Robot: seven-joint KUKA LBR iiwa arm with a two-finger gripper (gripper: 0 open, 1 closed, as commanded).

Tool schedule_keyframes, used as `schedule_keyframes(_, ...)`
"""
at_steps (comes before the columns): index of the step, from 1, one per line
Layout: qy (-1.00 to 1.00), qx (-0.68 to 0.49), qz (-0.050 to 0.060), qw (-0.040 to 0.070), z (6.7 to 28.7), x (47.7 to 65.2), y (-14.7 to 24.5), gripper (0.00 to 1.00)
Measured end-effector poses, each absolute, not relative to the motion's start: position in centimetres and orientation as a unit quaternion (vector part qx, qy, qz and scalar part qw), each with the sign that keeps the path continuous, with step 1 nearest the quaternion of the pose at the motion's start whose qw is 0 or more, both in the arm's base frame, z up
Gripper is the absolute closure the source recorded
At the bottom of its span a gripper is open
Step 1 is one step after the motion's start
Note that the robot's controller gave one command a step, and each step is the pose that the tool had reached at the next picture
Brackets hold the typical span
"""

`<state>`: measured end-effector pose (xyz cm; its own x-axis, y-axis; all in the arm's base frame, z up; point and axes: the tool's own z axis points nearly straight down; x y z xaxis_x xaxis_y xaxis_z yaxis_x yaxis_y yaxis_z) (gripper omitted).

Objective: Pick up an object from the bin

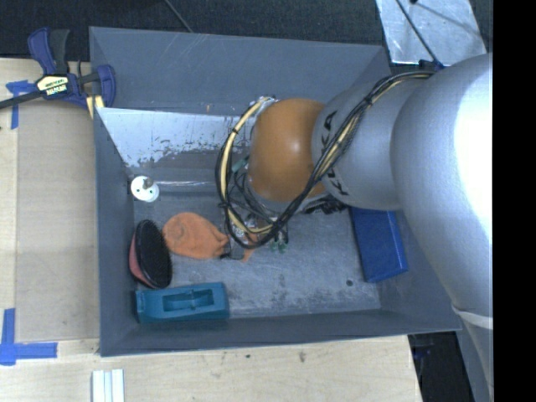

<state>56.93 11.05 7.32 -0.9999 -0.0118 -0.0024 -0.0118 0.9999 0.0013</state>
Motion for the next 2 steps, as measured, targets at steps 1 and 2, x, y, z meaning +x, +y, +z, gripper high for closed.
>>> schedule_keyframes(1,0.999,-0.040,0.001,0.009,10.5,60.8,15.1,1.00)
schedule_keyframes(2,1.000,-0.013,0.000,0.001,28.2,57.7,10.7,1.00)
